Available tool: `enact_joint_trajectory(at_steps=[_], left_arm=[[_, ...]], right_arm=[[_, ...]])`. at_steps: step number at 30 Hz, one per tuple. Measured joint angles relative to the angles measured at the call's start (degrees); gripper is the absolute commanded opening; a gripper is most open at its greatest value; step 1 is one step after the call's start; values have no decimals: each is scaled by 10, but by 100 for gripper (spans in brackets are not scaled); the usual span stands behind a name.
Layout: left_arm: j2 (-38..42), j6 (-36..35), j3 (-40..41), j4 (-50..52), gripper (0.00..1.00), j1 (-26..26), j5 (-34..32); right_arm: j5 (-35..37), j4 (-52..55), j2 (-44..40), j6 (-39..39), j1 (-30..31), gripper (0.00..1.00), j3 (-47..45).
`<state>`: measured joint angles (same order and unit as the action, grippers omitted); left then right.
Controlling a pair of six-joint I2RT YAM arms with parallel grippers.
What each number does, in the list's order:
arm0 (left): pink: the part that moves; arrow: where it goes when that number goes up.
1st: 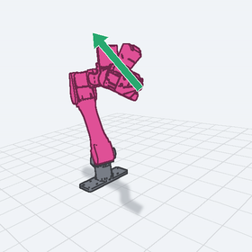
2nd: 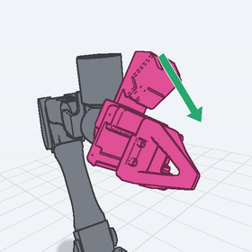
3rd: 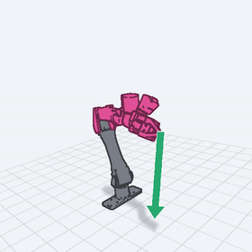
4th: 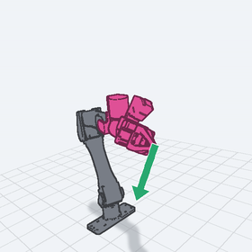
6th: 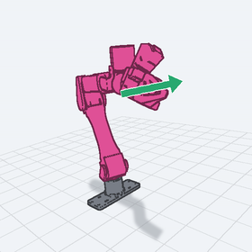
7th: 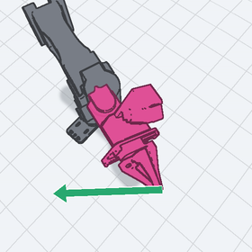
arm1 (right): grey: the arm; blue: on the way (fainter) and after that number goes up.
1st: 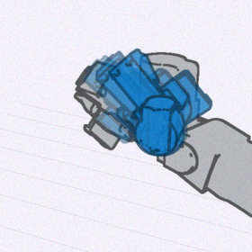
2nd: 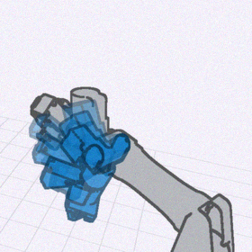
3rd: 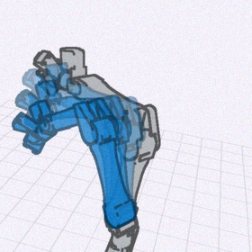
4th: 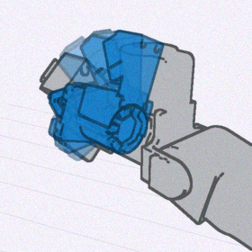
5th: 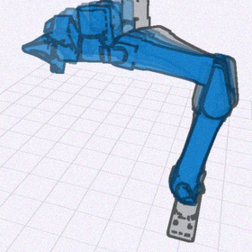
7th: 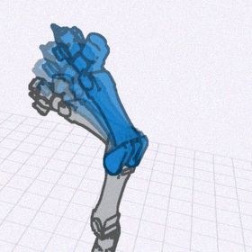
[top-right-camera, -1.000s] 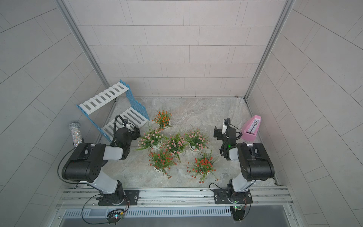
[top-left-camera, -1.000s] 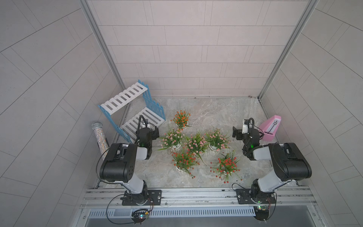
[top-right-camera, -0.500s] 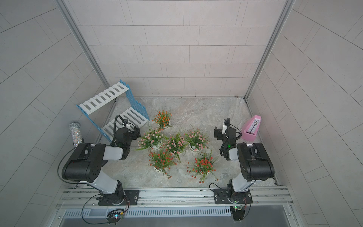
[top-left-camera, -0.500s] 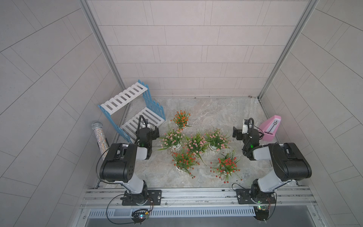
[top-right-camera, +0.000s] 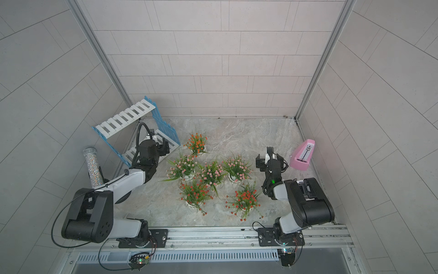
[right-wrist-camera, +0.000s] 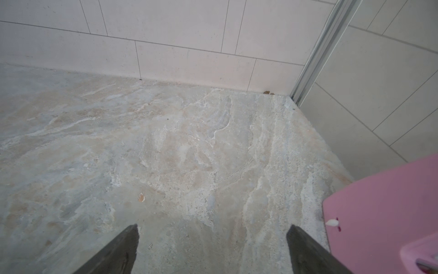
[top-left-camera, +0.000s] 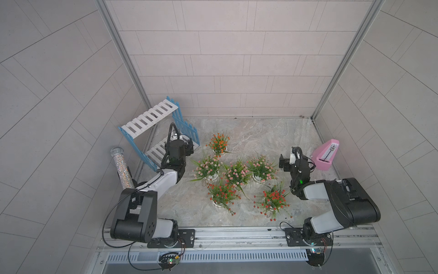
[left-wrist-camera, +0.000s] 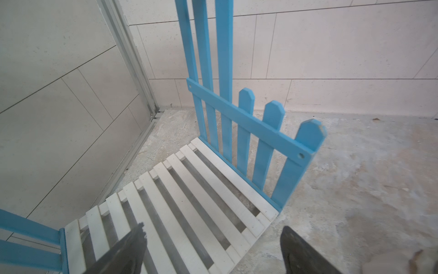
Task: Place the baby's breath potted plants on the rack by color
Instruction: Move the rack to the center of the board.
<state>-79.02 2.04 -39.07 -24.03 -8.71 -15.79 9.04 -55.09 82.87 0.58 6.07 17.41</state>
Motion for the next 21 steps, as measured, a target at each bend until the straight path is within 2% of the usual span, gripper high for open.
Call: enact_joint_trajectory(at_steps=[4,7,13,21], left_arm=[[-2,23,-41,69,90,-30,-19],[-14,58,-89,125,89,-36,-28],[-70,139,-206,205,86,-46,-61],[-196,239,-367,295,84,-50,-91]], right_arm=[[20,60,-57,-25,38,100,31],[8,116,-104,-29,57,99,58],[-59,229,-158,-2,77,97,139],[-154,333,-217,44,123,93,150]])
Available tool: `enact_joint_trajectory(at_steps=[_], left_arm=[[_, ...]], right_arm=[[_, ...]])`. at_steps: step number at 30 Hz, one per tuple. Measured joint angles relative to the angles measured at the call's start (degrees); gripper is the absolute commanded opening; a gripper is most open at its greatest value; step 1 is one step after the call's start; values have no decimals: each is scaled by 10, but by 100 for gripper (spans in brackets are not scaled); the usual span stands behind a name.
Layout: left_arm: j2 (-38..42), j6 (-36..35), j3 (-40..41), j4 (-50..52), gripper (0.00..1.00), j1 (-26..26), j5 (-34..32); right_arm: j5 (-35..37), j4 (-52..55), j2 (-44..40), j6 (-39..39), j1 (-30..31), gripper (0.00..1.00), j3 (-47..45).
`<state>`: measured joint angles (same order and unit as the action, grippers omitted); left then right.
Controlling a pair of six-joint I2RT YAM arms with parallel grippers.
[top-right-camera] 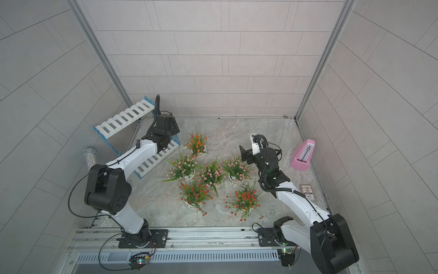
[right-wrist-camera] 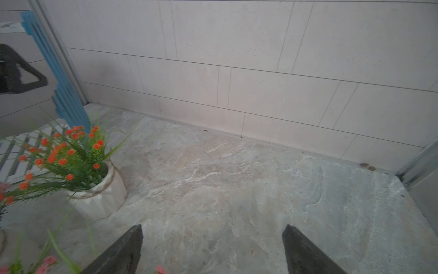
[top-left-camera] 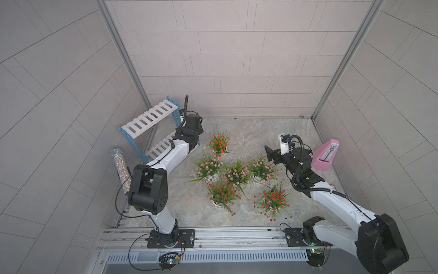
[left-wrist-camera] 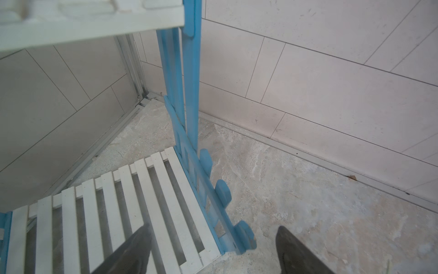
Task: Place the baby's breath potted plants on the rack by color
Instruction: Move the rack to the center of the board.
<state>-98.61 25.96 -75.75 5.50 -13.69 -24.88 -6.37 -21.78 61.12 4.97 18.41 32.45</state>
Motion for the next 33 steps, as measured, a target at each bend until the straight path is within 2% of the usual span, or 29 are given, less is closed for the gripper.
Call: enact_joint_trajectory(at_steps=[5,9,14,23,27,33], left_arm=[[-66,51,-64,42,79,0,-11],[-102,83,-96,65,71,0,-19],[-133,113,-117,83,45,0,-24],[-153,123,-125,98,14,-6,-30],[-153,81,-126,88,11,-14,-19],[-153,80,-125,95,11,-49,-28]], right_arm=[[-24,12,-38,18,20,91,-7],[-33,10,-38,27,26,90,-12],[-39,0,-35,31,33,88,-31],[-39,-8,-32,30,38,88,-41],[-39,-10,-32,30,43,88,-41],[-37,-10,-35,30,45,88,-41]])
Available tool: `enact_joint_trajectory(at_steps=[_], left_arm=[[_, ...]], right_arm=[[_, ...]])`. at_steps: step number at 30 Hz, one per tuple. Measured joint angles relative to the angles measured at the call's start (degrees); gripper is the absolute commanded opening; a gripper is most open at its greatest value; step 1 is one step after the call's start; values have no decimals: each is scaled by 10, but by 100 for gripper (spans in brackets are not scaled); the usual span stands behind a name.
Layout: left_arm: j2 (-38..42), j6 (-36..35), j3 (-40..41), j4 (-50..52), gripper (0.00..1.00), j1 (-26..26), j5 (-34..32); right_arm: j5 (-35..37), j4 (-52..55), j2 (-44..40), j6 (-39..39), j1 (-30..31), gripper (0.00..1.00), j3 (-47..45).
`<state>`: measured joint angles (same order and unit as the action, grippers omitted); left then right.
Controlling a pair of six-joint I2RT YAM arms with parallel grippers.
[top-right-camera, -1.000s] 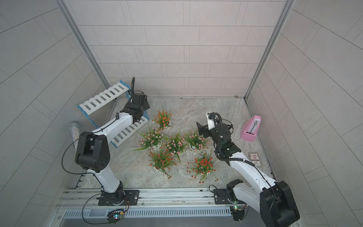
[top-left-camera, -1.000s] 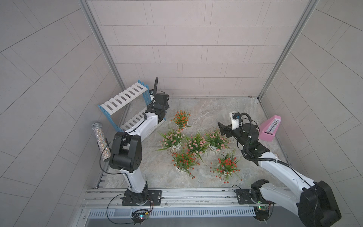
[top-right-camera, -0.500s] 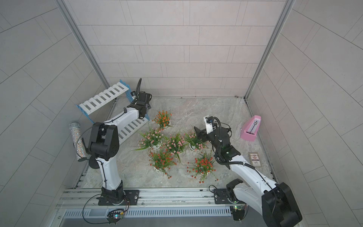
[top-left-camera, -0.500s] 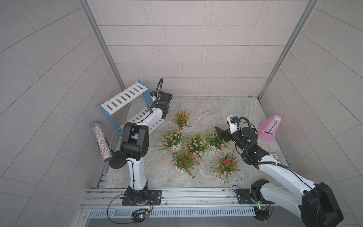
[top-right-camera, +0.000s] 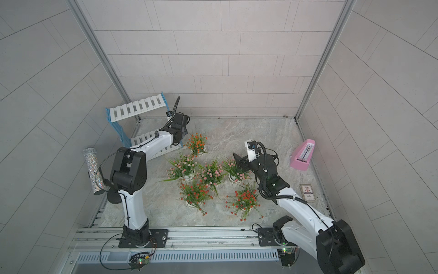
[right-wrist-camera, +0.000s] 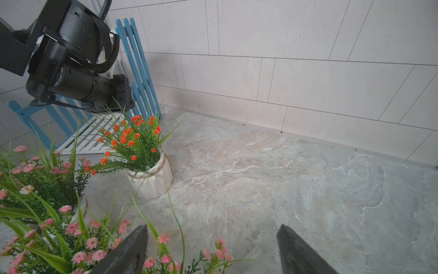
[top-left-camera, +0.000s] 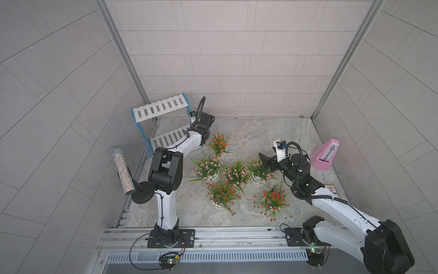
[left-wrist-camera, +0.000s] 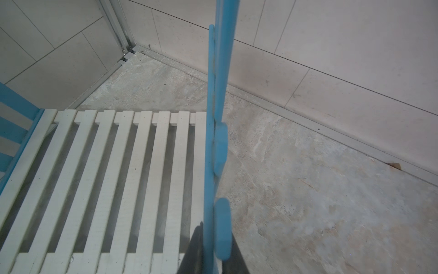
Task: Place the baby's breath potted plants on the rack by color
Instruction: Move the rack to the center of the board.
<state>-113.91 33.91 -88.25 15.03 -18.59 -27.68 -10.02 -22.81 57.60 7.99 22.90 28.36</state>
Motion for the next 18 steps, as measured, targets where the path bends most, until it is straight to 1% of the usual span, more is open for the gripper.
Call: enact_joint_trajectory(at_steps=[10,18], left_arm=[[0,-2,0,-4,13,-75,-5],[-30,-8,-36,-14,13,-108,-6]], right_arm=[[35,5,-55,2,0,89,-7],[60,21,-96,5,1,89,-17]])
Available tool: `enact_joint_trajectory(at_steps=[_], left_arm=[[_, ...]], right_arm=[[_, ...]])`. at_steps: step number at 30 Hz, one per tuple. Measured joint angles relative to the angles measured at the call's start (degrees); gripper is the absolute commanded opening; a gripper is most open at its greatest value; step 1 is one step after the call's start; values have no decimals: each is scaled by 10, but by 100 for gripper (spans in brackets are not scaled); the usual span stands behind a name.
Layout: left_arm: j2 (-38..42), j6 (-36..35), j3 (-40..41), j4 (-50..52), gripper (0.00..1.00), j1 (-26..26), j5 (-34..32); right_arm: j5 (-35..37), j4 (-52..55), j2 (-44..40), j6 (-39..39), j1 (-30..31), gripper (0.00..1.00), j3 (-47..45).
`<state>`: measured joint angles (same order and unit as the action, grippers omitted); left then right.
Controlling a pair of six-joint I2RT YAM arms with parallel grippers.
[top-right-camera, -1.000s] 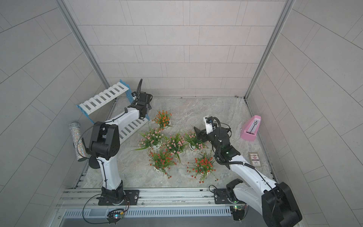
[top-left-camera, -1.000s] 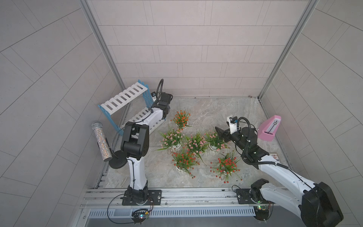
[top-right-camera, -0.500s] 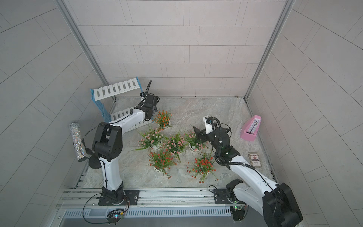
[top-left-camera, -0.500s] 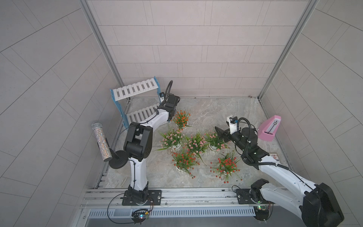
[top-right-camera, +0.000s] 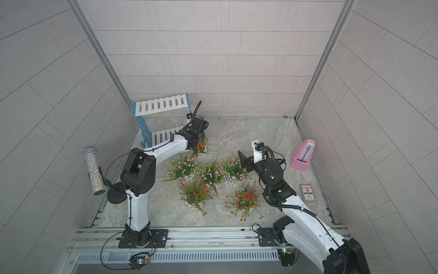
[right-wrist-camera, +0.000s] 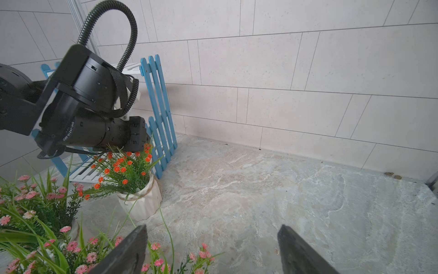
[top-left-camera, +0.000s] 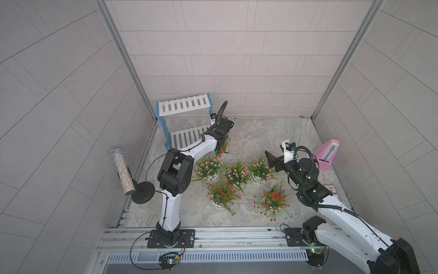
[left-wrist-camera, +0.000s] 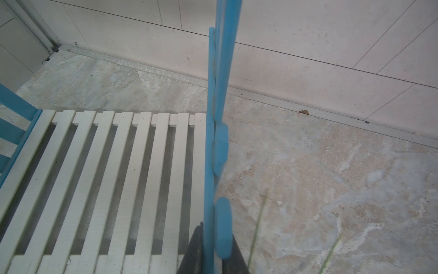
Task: Place the baby's breath potted plants on the rack by color
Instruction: Move the rack to the center of the board.
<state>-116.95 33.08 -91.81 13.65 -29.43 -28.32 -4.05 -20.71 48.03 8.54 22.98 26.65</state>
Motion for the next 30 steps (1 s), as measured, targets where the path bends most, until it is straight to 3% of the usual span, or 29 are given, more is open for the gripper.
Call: enact_joint_trajectory(at_steps=[16,30], left_arm=[[-82,-5,-111,0,13,-72,-7],[-93,10,-122,1,13,-128,-26]], right_arm=[[64,14,-38,6,0,89,-17],[167,43,-115,26,0,89,-31]])
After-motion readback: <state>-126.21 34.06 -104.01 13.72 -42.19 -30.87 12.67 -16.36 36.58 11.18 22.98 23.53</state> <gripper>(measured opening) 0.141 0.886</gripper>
